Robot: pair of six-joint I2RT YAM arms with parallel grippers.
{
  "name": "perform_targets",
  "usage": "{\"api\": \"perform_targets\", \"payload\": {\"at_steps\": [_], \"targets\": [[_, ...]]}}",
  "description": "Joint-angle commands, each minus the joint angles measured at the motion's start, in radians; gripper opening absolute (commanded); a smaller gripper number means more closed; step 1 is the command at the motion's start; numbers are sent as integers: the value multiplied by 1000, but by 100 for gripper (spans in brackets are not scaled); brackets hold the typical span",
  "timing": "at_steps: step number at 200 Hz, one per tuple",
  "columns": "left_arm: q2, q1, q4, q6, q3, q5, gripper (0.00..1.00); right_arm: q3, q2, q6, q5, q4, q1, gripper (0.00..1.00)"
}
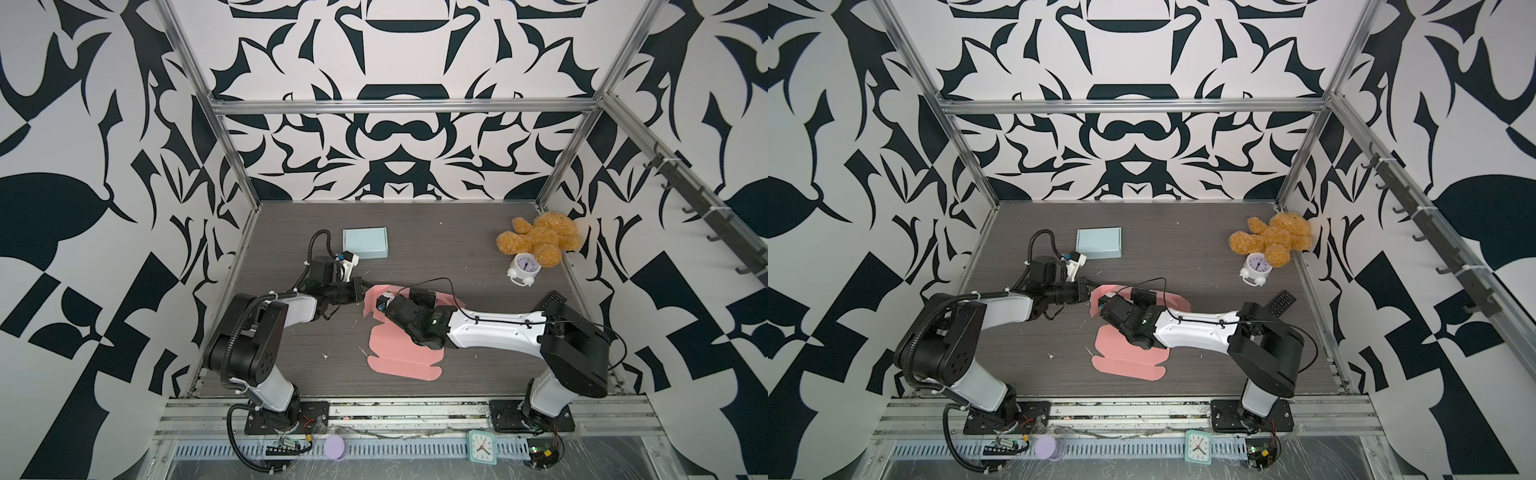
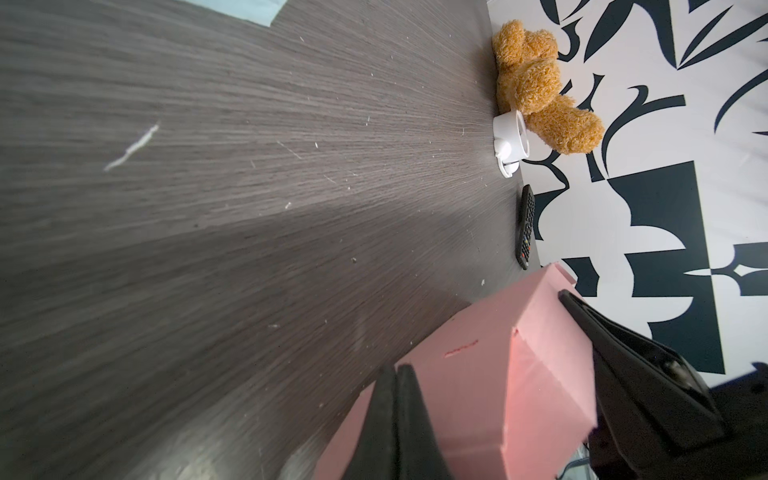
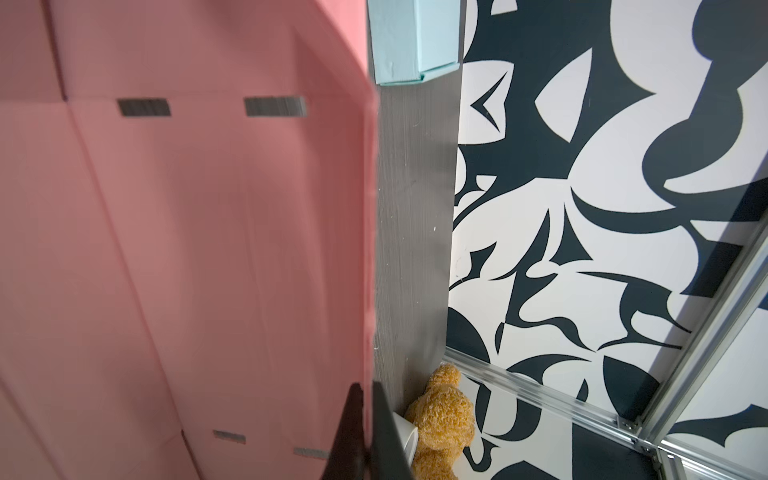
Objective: Fold the paper box
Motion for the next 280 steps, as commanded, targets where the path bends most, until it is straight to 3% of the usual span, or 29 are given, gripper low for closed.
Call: {"api": "perform_targets", "payload": {"at_steps": [1,82,160,280], "targets": [[-54,-10,29,-22,-33,32,5,-12,-19,-30,29,72,6,0],[-148,-58,63,-33,-158,2,11,-82,-45,-118,47,206,37,0],[-215,-76,213,-57,-310,-33,25,-137,-71,-146,9,271,56,0],[-280,-116,230,-9,-377,-101,35,-168,-98,-153,-21,302,67,0]]}}
